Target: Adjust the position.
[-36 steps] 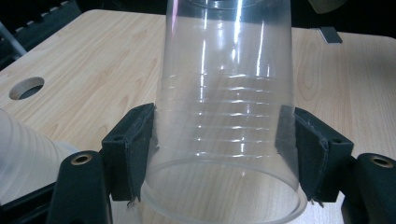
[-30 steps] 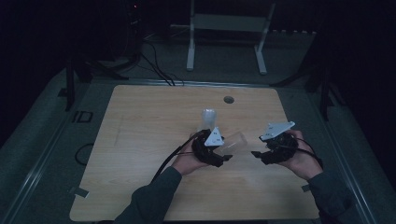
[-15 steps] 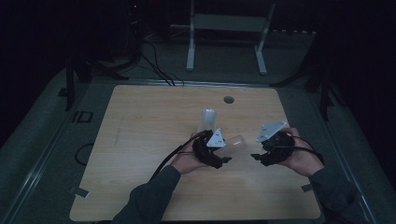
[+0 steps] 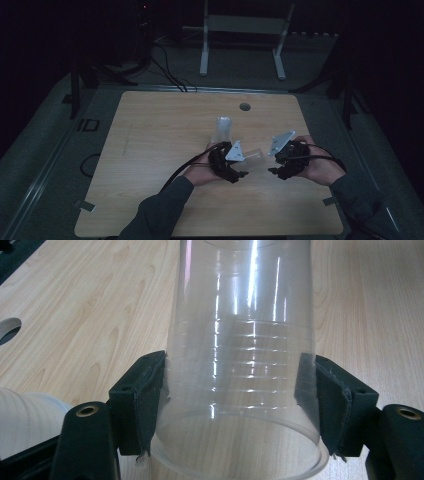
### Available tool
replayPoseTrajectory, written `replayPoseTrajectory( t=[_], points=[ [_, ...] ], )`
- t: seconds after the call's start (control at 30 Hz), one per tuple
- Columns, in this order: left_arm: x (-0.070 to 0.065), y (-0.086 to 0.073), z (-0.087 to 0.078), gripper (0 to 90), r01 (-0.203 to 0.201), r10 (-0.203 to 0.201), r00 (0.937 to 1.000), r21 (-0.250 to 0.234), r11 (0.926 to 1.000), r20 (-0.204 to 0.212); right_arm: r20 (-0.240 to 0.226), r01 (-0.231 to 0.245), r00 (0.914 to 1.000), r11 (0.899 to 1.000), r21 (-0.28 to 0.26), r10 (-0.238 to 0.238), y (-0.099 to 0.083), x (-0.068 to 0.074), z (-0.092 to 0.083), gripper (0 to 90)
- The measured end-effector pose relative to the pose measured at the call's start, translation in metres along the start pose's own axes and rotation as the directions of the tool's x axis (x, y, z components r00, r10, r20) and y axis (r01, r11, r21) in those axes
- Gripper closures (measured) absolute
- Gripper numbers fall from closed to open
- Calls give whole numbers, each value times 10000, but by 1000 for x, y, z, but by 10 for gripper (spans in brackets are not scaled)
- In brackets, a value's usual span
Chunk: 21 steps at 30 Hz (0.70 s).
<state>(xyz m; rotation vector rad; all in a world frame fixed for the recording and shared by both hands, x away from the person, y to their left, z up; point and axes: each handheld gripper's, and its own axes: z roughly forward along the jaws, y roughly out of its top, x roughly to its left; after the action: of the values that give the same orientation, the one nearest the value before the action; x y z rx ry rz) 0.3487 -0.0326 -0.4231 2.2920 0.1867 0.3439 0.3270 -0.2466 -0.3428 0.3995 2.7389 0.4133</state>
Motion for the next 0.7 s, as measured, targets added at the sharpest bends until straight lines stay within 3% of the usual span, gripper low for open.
replayPoseTrajectory(
  t=[0.3,0.7],
  points=[
    [-5,2,5,295,-377,374,9993,307,9988,94,-245,449,9987,9976,521,-436,6,4,3,374],
    [-12,3,8,296,-893,882,9959,618,9941,201,-738,1082,9923,9867,1210,-997,16,10,12,372]
  ],
)
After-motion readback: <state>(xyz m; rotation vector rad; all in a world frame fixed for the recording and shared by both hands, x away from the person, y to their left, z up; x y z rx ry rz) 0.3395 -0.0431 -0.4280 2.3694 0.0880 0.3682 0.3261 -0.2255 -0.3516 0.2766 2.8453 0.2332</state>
